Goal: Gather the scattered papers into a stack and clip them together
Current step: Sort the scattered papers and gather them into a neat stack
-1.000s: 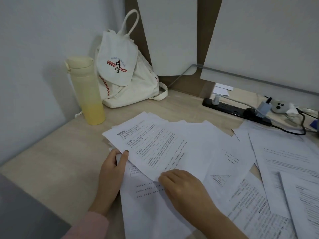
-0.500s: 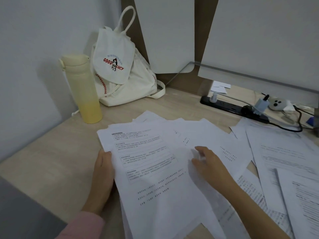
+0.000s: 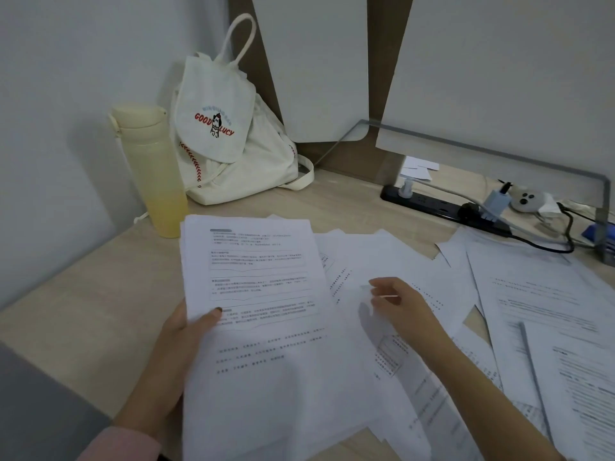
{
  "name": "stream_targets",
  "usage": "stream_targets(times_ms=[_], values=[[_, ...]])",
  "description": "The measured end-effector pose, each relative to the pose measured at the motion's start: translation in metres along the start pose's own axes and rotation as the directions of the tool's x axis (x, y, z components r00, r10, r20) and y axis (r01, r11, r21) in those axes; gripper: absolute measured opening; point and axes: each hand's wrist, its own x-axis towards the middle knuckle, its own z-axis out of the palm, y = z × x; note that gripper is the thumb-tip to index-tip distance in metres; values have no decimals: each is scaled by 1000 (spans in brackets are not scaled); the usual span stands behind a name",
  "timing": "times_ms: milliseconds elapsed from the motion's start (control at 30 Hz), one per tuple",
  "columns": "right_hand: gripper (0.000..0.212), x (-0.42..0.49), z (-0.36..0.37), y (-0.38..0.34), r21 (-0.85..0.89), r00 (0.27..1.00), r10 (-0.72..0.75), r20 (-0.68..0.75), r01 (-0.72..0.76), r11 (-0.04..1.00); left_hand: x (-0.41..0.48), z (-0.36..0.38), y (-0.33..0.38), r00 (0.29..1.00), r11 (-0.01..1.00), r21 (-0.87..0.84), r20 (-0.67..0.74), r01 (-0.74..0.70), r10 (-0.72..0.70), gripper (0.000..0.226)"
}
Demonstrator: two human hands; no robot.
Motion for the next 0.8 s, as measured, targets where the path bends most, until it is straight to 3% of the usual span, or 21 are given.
stream_targets(times_ms=[200,467,667,800], values=[[56,39,0,-4,-333,999,-27,-45,11,943,2,-28,4,995,997,-77,-104,3,-11,34],[80,67,3,-15,-639,997,67,24,-36,768,9,-44,-4,990,997,78,-142,9,2,38],[61,72,-3,-12,-605,987,151,53,-89,791,12,-47,-7,989,988,154,-145,9,14,41],[14,69,-5,-6,-399,1000,21,-11,-24,917,12,-44,-7,988,991,135,-151,2,18,39]])
